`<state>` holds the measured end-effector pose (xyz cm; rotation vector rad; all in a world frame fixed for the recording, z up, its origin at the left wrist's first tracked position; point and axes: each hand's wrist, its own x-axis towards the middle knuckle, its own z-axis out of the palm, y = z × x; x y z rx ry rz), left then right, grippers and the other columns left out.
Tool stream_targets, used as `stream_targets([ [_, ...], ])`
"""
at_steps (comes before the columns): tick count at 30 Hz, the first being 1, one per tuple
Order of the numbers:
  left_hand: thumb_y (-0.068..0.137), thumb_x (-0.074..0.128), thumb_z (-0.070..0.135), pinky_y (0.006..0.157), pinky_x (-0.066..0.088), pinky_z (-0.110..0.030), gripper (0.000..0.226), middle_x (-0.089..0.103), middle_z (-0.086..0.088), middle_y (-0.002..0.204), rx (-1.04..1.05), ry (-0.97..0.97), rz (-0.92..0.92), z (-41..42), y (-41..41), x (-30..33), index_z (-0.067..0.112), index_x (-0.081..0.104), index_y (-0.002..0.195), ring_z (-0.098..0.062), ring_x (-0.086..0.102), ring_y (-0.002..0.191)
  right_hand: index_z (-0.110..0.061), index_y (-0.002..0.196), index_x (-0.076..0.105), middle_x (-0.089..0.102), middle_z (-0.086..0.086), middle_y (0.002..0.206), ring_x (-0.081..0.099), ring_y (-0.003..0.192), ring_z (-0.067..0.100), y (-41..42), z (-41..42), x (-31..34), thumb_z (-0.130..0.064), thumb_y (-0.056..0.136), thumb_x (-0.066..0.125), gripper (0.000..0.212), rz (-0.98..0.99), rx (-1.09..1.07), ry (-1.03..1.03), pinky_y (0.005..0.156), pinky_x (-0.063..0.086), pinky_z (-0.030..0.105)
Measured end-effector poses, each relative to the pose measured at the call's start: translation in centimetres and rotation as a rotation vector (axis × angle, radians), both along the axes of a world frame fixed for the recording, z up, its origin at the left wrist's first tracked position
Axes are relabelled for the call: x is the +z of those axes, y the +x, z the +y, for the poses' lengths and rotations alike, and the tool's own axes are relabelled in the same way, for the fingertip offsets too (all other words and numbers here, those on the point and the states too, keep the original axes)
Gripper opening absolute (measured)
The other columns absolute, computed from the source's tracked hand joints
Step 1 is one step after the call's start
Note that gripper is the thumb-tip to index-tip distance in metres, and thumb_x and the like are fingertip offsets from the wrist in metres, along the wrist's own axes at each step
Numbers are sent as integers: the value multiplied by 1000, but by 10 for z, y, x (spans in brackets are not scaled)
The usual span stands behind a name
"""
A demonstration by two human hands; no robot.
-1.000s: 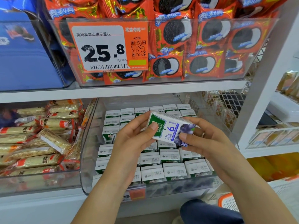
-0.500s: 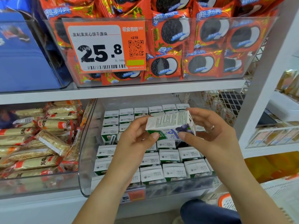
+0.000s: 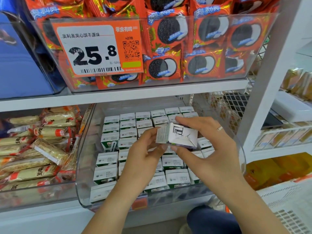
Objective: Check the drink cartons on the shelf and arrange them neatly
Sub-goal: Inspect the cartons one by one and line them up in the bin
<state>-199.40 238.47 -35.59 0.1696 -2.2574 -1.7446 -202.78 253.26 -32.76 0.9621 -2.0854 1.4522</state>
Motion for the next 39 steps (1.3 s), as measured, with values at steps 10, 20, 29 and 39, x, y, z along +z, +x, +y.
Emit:
stream_targets([
  [10,90,53,-7,95,51,-39,45,68,8,112,-1,-15,-13,3,-1,-1,25,58,120,-8,64,102,-32,117,56,52,-21,112,47,105,-5,0,-2,-2,-29,74,64,44,71,-2,50,86,38,6],
  [20,92,59,7,83,52,-19,36,68,19,110,0,95,68,-3,1,-1,38,57,111,1,62,103,-42,112,59,65,-18,103,60,98,-1,-12,18,4,-26,70,78,49,-321,21,0,83,47,11],
  [29,93,57,7,80,51,-17,34,63,17,114,17,16,205,-3,7,5,37,59,110,4,57,107,-48,91,54,63,-35,87,59,87,-12,-22,14,-11,-31,73,77,35,-465,22,428,76,51,14],
  [39,70,64,45,68,55,-23,37,74,-4,97,-34,518,15,-24,6,15,22,76,96,-16,69,89,-22,120,59,72,9,100,70,82,21,-16,8,-6,-34,83,59,39,-1046,307,55,84,57,34],
])
